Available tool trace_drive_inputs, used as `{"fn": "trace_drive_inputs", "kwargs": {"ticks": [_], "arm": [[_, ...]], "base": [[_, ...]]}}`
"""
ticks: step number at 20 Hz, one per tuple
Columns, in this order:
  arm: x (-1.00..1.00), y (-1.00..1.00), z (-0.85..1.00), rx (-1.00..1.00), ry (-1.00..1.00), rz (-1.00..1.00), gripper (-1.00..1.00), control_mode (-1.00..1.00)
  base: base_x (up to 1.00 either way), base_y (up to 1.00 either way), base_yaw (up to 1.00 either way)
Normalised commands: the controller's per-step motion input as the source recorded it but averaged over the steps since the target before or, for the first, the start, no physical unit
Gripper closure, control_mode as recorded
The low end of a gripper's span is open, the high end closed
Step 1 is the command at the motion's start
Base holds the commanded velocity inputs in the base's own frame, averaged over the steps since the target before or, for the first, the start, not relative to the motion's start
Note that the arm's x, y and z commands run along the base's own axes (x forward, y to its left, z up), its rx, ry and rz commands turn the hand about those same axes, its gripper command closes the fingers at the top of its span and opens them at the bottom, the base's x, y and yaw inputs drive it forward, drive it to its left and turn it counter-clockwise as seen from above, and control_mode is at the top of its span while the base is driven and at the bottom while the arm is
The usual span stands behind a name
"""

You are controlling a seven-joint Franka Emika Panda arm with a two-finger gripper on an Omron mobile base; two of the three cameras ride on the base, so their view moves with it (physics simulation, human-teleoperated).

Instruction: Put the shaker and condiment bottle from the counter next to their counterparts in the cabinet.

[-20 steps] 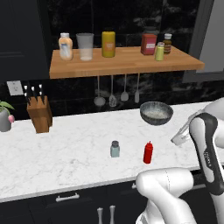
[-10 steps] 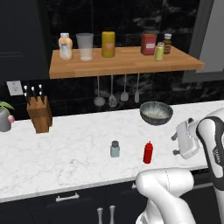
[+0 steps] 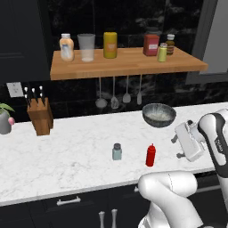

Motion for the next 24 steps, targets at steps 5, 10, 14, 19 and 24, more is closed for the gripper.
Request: {"fn": "trace_drive_inputs", "kwargs": {"ticks": [5,10,14,19,24], "arm": [[0.19,0.00,-0.35,0.00,-0.07,-0.04,-1.00,-1.00],[0.04,0.00,-0.31,0.00,-0.07,-0.06,-1.00,-1.00],[0.15,0.06,-0.19,0.00,-0.01,-0.01,-1.00,-1.00],[0.33,0.11,-0.02,0.00,0.00,0.00,-1.00,-1.00],[0.53,0.01,-0.05,0.00,0.00,0.00,-1.00,-1.00]], "base": [[0.00,0.00,0.00],[0.00,0.00,0.00],[0.00,0.00,0.00],[0.00,0.00,0.00],[0.00,0.00,0.00]]}}
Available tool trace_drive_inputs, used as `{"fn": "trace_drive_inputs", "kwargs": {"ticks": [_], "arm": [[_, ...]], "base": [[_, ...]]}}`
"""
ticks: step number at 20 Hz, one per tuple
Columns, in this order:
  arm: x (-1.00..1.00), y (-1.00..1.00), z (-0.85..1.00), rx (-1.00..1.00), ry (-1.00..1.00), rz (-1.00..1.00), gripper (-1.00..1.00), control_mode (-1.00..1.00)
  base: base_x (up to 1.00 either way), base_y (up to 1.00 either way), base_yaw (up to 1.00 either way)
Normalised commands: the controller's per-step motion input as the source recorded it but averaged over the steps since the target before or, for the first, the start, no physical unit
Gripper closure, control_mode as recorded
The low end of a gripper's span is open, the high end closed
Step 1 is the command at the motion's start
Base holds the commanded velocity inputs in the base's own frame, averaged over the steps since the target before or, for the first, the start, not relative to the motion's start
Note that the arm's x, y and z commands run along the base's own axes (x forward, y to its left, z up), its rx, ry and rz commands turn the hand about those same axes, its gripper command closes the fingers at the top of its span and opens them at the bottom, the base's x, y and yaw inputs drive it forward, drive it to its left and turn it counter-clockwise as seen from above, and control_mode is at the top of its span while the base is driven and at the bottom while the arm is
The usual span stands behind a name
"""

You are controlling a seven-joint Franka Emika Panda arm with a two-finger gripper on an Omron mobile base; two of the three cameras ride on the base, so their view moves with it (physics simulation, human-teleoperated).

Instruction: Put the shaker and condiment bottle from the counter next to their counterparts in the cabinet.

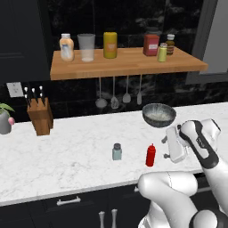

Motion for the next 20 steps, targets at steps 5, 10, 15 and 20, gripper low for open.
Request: {"fn": "trace_drive_inputs", "kwargs": {"ticks": [5,10,15,20], "arm": [[0.17,0.00,-0.14,0.00,0.00,0.06,-1.00,-1.00],[0.00,0.00,-0.01,0.01,0.00,0.05,-1.00,-1.00],[0.00,0.08,0.00,0.00,0.00,0.01,-1.00,-1.00],[-0.01,0.25,0.00,0.00,0.00,0.00,-1.00,-1.00]], "base": [[0.00,0.00,0.00],[0.00,0.00,0.00],[0.00,0.00,0.00],[0.00,0.00,0.00]]}}
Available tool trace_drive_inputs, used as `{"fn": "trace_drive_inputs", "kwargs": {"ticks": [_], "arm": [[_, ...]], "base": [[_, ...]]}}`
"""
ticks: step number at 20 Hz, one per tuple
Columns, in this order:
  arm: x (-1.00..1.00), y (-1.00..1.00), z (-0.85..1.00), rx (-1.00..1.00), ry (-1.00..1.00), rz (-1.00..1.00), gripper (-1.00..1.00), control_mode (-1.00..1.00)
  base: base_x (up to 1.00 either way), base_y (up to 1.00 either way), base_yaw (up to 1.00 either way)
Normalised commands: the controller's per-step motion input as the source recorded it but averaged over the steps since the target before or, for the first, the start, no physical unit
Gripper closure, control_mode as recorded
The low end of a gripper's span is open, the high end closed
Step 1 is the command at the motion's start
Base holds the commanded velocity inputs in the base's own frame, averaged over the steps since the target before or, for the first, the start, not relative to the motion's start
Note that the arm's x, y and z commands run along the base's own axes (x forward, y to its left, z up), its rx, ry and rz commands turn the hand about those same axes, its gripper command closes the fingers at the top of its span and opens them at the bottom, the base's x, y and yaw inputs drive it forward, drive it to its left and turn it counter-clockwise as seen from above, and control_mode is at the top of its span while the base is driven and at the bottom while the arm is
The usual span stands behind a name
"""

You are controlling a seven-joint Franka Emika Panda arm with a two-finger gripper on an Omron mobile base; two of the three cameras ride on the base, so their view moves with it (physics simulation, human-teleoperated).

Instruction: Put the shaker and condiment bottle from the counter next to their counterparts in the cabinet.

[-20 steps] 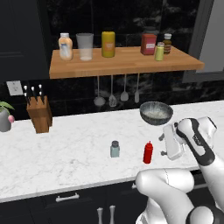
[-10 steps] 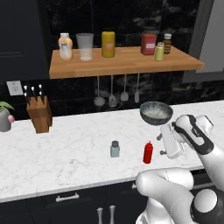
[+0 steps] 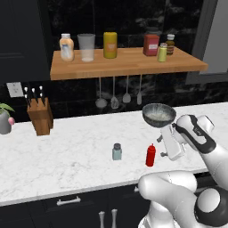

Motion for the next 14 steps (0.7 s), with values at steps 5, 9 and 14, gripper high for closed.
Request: {"fn": "trace_drive_inputs", "kwargs": {"ticks": [5,9,14], "arm": [[-0.07,0.14,0.00,0.00,0.00,0.00,-1.00,-1.00],[-0.22,0.00,0.00,0.00,0.00,0.00,-1.00,-1.00],[-0.23,0.00,0.00,0.00,0.00,0.00,-1.00,-1.00]], "base": [[0.00,0.00,0.00],[0.00,0.00,0.00],[0.00,0.00,0.00]]}}
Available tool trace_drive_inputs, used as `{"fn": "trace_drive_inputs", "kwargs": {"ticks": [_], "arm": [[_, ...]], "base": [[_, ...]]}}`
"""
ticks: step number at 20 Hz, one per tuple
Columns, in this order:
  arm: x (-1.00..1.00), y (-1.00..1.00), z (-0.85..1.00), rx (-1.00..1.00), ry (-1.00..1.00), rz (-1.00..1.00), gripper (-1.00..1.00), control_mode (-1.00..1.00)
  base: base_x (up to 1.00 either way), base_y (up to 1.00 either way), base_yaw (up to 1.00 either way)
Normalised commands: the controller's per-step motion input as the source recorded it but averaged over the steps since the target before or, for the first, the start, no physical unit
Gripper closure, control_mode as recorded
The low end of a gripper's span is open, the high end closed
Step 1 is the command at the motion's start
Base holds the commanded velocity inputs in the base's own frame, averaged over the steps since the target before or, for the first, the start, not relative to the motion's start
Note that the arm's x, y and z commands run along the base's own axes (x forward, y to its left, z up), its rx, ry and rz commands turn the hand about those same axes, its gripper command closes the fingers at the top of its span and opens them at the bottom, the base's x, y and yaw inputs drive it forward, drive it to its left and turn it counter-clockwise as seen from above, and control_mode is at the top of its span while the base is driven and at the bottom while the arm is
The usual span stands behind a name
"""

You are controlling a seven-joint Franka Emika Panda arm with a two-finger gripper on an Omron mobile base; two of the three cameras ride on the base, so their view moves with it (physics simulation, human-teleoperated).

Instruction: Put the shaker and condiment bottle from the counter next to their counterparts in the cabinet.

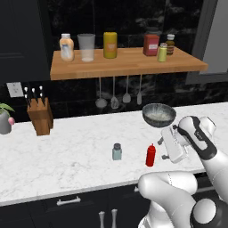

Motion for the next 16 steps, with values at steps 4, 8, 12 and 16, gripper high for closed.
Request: {"fn": "trace_drive_inputs", "kwargs": {"ticks": [4,8,12,16], "arm": [[-0.09,0.03,0.00,0.00,0.00,0.00,-1.00,-1.00],[0.00,0.01,0.00,0.00,0.00,0.00,-1.00,-1.00],[0.00,0.00,-0.07,0.00,0.00,0.00,-1.00,-1.00],[0.00,0.00,-0.09,0.00,0.00,0.00,-1.00,-1.00]], "base": [[0.00,0.00,0.00],[0.00,0.00,0.00],[0.00,0.00,0.00],[0.00,0.00,0.00]]}}
